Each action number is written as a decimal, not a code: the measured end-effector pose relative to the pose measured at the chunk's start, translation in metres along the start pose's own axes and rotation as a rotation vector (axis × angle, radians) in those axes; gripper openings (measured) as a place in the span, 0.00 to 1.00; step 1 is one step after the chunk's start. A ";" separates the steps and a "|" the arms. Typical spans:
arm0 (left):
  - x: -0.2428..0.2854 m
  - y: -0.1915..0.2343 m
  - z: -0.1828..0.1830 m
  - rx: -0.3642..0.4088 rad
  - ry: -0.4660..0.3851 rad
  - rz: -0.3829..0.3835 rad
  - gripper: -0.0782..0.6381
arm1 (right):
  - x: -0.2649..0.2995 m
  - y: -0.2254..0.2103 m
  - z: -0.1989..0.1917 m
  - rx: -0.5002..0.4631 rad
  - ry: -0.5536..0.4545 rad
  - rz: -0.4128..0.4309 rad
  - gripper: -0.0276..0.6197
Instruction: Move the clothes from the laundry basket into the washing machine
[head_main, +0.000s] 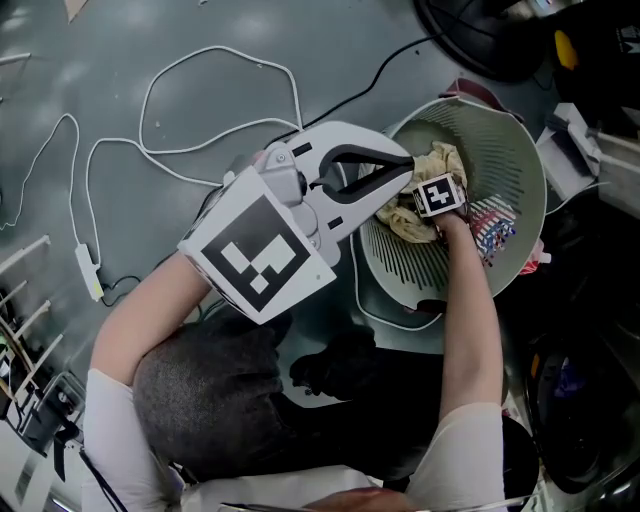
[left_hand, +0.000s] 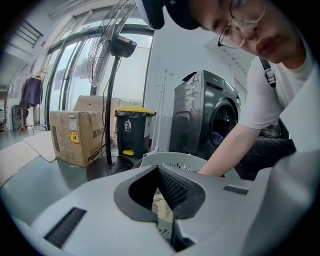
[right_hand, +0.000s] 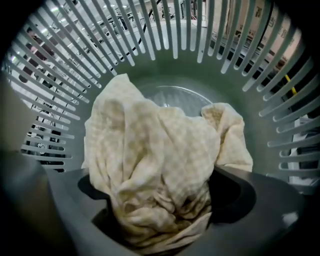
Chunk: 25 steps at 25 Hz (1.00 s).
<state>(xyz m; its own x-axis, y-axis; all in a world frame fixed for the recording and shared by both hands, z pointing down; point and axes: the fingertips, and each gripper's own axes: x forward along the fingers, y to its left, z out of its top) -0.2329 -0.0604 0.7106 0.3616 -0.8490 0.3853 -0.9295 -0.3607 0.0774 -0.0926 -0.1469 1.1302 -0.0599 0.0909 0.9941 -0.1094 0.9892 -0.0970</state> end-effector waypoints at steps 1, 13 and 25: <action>0.001 0.000 0.002 -0.004 -0.004 0.001 0.12 | -0.001 0.002 0.000 -0.011 0.003 0.000 0.95; 0.013 -0.004 0.013 -0.014 -0.006 -0.007 0.12 | -0.011 0.051 -0.002 -0.119 0.095 0.121 0.44; 0.020 0.004 0.033 0.023 0.006 0.023 0.12 | -0.079 0.058 0.029 -0.159 -0.022 0.138 0.42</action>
<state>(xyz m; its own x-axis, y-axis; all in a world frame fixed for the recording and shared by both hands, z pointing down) -0.2269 -0.0909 0.6885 0.3392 -0.8551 0.3921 -0.9358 -0.3494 0.0476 -0.1232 -0.0998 1.0446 -0.0851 0.2256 0.9705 0.0588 0.9735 -0.2212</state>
